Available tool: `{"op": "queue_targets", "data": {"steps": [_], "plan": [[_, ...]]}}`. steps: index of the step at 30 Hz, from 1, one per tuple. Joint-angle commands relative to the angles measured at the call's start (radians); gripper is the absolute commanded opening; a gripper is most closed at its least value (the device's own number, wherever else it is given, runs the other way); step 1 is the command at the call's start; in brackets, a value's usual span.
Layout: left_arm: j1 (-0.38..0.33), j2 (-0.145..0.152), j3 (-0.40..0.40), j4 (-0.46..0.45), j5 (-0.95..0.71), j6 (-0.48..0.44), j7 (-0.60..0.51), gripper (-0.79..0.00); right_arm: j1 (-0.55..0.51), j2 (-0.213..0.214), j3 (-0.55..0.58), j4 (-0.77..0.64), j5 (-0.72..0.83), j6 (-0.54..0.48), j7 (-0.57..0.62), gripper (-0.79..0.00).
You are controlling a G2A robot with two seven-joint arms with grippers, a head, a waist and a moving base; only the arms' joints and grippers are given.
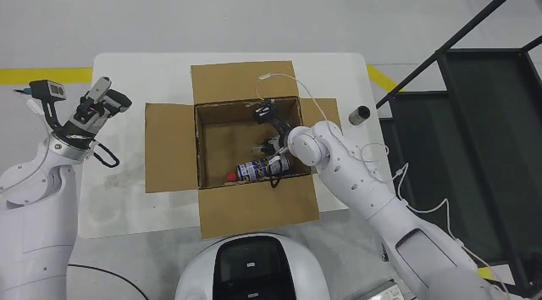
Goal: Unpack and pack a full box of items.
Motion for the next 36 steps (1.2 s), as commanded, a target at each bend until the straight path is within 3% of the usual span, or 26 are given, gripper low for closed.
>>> {"op": "queue_targets", "data": {"steps": [1,15,16,17,18,21,28,36], "plan": [[0.000,0.000,0.000,0.000,0.000,0.000,0.000,0.000,0.008,-0.005,-0.009,0.028,0.005,0.000,-0.012,0.000],[0.000,0.000,0.000,0.000,0.000,0.000,0.000,0.000,0.052,-0.036,-0.042,0.167,0.053,-0.008,-0.040,-0.025],[0.000,0.000,0.000,0.000,0.000,0.000,0.000,0.000,0.055,-0.037,-0.043,0.173,0.056,-0.009,-0.042,-0.157],[0.000,0.000,0.000,0.000,0.000,0.000,0.000,0.000,0.057,-0.038,-0.044,0.178,0.057,-0.011,-0.042,-0.234],[0.000,0.000,0.000,0.000,0.000,0.000,0.000,0.000,0.059,-0.040,-0.045,0.182,0.058,-0.011,-0.042,-0.416],[0.000,0.000,0.000,0.000,0.000,0.000,0.000,0.000,0.062,-0.042,-0.050,0.186,0.051,-0.014,-0.041,-0.767],[0.000,0.000,0.000,0.000,0.000,0.000,0.000,0.000,0.055,-0.043,-0.053,0.155,0.026,-0.007,-0.039,-0.785],[0.000,0.000,0.000,0.000,0.000,0.000,0.000,0.000,0.007,-0.025,-0.017,0.018,-0.006,-0.030,-0.027,-0.785]]}}
